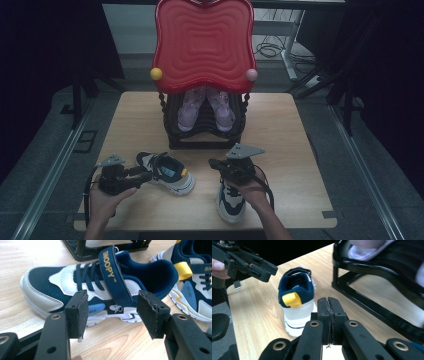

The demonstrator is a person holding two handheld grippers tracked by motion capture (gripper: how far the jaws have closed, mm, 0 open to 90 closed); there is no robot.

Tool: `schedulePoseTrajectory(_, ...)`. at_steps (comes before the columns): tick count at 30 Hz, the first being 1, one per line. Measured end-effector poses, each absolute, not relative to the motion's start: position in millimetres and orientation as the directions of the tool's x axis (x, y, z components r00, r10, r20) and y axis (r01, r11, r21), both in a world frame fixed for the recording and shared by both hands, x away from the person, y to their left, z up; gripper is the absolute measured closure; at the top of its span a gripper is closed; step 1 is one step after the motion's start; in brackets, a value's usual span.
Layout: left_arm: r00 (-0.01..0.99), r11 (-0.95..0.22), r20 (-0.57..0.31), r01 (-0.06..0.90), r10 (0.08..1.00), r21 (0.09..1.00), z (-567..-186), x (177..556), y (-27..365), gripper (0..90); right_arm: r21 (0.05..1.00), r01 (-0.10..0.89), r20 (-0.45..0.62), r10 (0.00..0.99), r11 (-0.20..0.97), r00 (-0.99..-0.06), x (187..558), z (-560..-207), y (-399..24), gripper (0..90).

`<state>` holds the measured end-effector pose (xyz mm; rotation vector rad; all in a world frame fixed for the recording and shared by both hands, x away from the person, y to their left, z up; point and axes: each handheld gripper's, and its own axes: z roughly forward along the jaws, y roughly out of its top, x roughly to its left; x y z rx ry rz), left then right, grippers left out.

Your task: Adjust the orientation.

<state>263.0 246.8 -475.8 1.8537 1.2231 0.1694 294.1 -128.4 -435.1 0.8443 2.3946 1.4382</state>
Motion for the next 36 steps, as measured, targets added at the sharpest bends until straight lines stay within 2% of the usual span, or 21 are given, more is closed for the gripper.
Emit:
schedulePoseTrajectory(10, 0.508, -0.124, -0.334, 0.673, 0.794, 0.729, -475.0, 262.5, 248.4, 42.4, 0.835, 0.373, 0.112, 0.539, 0.404, -0.835, 301.0, -446.4, -77.6, 89.6)
schedulePoseTrajectory(36, 0.498, -0.129, -0.323, 0.677, 0.805, 0.724, -477.5, 262.9, 252.7, 42.2, 0.804, 0.407, 0.119, 0.552, 0.434, -0.825, 319.4, -464.5, -46.8, 89.6)
